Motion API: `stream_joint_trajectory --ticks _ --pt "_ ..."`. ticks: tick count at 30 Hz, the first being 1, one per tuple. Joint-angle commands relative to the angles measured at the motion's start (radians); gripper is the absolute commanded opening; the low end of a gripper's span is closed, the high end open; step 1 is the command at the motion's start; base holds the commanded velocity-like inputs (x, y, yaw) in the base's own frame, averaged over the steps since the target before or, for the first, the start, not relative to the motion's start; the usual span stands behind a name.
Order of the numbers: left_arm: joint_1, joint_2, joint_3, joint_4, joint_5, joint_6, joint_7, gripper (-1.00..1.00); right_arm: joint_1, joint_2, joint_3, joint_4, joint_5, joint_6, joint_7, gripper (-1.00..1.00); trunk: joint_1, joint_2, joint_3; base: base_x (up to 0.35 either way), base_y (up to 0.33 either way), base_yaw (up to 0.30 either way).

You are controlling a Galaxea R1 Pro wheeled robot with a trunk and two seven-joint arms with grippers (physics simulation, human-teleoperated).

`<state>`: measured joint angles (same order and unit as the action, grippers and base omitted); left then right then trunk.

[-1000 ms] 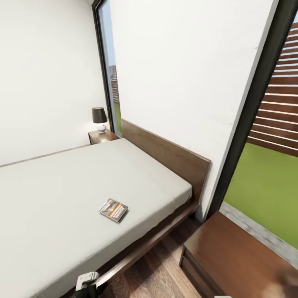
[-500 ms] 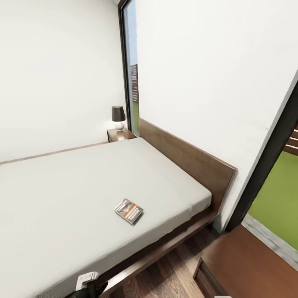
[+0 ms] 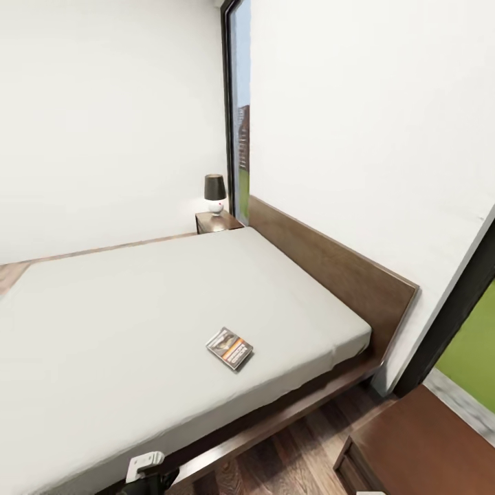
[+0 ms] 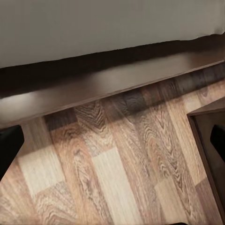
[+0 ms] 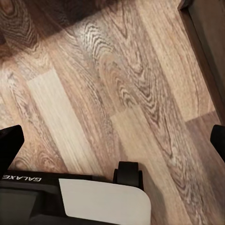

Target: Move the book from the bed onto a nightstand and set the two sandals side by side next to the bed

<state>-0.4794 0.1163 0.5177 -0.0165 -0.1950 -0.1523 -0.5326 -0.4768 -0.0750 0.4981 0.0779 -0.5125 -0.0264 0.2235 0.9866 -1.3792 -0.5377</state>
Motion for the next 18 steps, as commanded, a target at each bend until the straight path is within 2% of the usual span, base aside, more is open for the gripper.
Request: stream_joint_trajectory --ticks 1,11,18 --pt "-0.001 0.0 0.007 0.001 -0.011 -0.006 -0.001 1.0 -0.002 0.0 0.008 0.003 -0.011 -0.003 0.007 1.0 0.0 -0.001 -0.001 0.0 0.0 0.009" --pt "-0.001 0.0 0.007 0.001 -0.011 -0.006 -0.001 1.0 -0.001 0.0 0.008 0.003 -0.011 -0.003 0.007 1.0 0.0 -0.001 -0.001 0.077 -0.099 0.002" --pt "-0.001 0.0 0.007 0.001 -0.011 -0.006 -0.001 1.0 -0.002 0.0 0.008 0.003 -0.011 -0.003 0.007 1.0 0.0 -0.001 -0.001 0.017 -0.023 0.0"
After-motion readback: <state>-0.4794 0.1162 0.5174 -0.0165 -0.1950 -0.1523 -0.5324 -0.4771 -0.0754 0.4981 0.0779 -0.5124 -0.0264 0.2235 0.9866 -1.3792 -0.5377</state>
